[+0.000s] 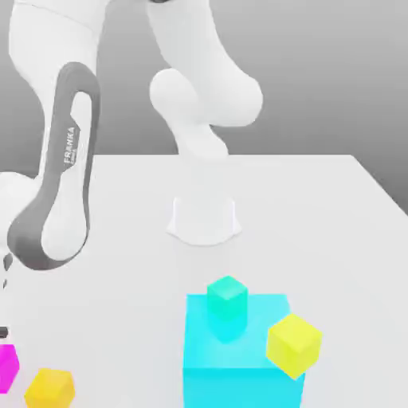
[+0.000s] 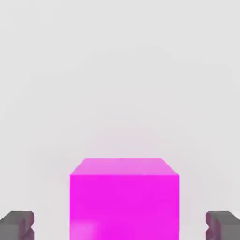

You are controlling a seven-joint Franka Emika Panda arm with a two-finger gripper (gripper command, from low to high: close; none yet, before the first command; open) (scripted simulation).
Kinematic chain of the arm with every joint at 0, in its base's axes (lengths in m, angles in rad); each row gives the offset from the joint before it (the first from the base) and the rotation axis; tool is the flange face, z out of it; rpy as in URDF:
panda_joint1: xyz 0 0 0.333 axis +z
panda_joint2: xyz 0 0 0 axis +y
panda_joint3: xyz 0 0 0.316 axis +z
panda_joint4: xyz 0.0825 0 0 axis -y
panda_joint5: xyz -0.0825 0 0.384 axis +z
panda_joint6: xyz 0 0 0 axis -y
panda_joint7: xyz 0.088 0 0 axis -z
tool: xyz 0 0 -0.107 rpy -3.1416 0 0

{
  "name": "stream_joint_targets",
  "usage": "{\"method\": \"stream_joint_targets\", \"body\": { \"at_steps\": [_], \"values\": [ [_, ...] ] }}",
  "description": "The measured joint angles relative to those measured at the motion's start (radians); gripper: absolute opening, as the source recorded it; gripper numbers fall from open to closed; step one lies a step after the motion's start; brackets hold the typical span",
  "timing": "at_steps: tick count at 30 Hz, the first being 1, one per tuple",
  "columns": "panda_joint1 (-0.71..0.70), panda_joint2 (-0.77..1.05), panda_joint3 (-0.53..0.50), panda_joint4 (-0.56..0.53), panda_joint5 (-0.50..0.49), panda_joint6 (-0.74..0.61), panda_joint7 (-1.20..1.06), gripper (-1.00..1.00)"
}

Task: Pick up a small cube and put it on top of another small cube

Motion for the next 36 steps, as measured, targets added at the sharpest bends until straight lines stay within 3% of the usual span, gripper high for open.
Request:
{"method": "stream_joint_targets", "body": {
  "at_steps": [5,10,18,30,35,36],
  "values": [
    [-0.002,0.009,0.002,0.002,0.002,0.008,0.000,-1.00],
    [0.027,-0.147,-0.011,-0.042,-0.029,-0.103,0.023,-1.00],
    [0.176,-0.436,0.111,-0.222,-0.063,-0.204,0.059,-1.00],
    [0.425,-0.843,0.263,-0.504,-0.025,-0.330,0.059,-1.00],
    [0.429,-0.737,0.291,-0.562,-0.041,-0.168,0.074,-1.00],
    [0.429,-0.712,0.293,-0.569,-0.044,-0.136,0.077,1.00]
  ]
}}
